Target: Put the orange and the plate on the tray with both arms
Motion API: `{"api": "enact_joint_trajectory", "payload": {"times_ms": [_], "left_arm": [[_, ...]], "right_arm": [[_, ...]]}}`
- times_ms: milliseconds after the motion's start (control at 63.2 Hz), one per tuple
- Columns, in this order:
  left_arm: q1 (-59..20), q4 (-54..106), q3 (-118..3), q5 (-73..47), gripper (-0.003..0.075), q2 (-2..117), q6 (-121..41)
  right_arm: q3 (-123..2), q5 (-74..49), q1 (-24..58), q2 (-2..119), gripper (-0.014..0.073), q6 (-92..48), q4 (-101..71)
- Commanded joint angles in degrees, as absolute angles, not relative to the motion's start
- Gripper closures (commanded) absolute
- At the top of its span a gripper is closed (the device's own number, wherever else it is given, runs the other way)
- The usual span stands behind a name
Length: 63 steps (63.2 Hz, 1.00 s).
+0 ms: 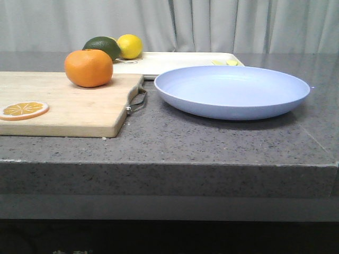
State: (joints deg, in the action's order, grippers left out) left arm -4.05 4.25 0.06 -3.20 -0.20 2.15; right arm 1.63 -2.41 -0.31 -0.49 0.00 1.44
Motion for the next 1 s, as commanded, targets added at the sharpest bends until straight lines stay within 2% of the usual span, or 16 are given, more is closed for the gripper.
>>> {"api": "enact_joint_trajectory", "payload": {"times_ms": [0,601,743,981], "left_arm": [[-3.86,4.23,0.33,1.45,0.0738,-1.38,2.64],[-3.86,4.23,0.33,2.0,0.0738,-1.38,2.64],[-3.86,4.47,-0.09,6.47,0.0738,-1.38,2.64],[-3.86,4.47,-11.58,0.58,0.0738,-0.59,2.64]], "right_arm": [[1.3,2.43,-0.66,-1.81,0.0664,0.0,1.32],[1.3,2.43,-0.66,-1.81,0.0664,0.0,1.32],[0.9,7.34,-0.66,-1.81,0.0664,0.0,1.32],[-9.63,0.72,-0.66,-1.39,0.0664,0.0,1.32]]}}
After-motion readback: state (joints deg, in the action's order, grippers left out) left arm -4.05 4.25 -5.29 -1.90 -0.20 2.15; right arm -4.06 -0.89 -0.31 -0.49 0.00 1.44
